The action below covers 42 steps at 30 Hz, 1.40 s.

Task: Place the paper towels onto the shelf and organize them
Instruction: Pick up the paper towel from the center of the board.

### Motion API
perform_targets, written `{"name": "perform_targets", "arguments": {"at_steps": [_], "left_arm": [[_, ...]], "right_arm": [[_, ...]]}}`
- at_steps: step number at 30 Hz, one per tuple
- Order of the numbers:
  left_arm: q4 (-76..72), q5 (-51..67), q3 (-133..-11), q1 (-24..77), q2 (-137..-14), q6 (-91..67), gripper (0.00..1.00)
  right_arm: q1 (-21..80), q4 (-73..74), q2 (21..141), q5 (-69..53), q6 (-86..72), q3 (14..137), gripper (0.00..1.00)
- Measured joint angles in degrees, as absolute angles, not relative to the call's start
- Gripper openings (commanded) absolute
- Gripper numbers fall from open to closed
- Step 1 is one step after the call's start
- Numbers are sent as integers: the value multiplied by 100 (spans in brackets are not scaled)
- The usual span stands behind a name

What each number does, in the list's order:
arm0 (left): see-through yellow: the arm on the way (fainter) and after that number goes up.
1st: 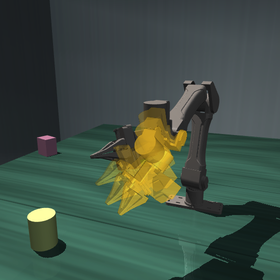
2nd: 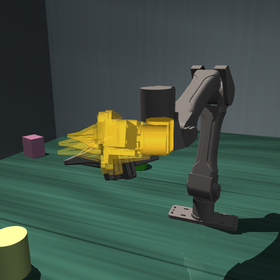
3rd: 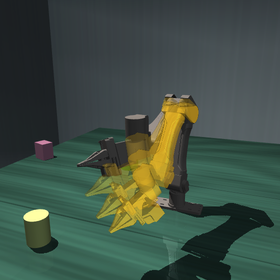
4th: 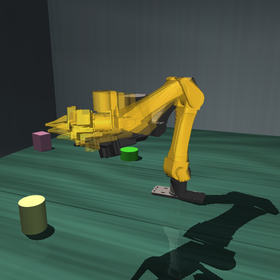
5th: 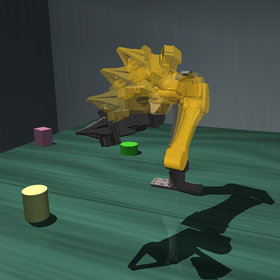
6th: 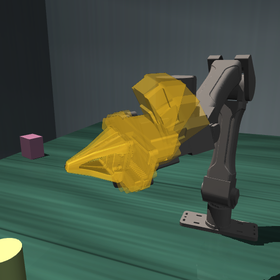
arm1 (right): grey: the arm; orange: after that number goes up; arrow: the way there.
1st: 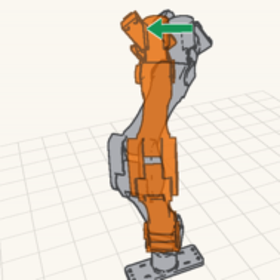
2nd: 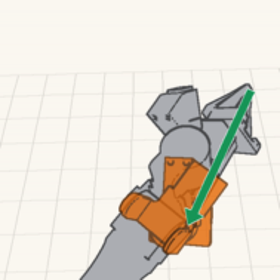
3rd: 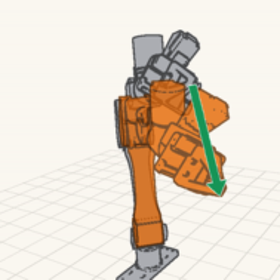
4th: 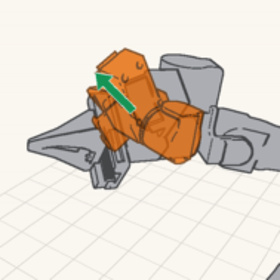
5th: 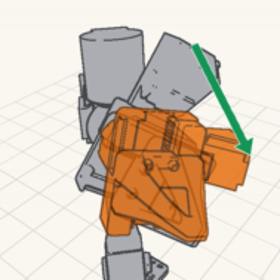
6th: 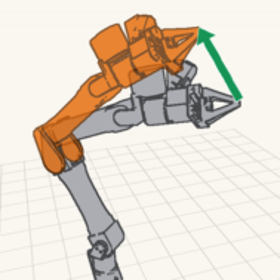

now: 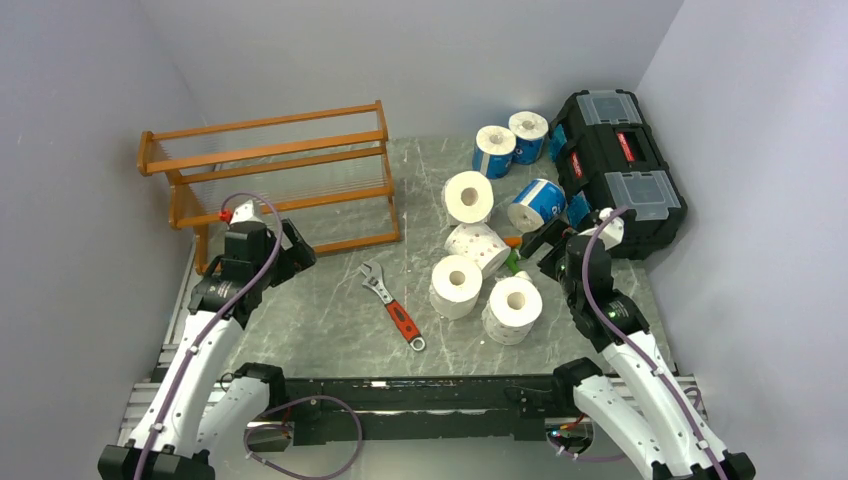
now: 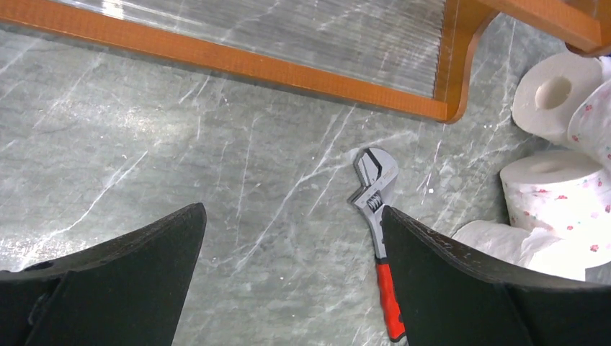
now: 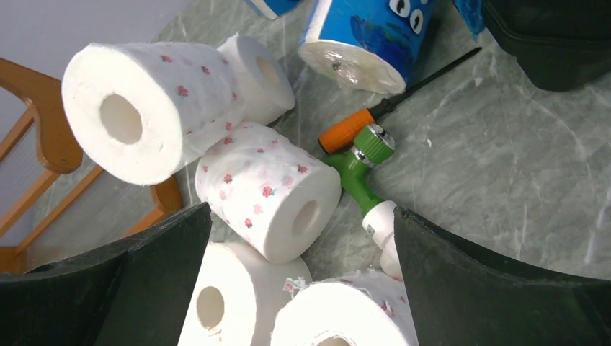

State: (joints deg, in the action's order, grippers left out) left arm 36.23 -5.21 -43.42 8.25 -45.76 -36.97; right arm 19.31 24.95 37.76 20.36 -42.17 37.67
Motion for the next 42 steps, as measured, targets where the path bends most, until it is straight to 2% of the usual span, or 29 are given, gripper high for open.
{"name": "perform_targets", "arguments": {"at_steps": [12,23,31,42], "left_arm": [[3588,-134,-4320,1004,-4473,-3256,99],[3538,-1131,-4641,3050,-4515,-3111,99],[3118,-1194,-4357,3085,-4010,-3267,99],[2888,-1221,-3627,3083,-3310,-3524,99]], "right_arm": [[1933,2467,4110,1887,-3999,3804,100],[2075,2285,4449,1590,-3607,4150,99],[2241,2176,4858,1476,-3548,4696,98],[2641,2003,6012,1549,-3124,5454,93]]}}
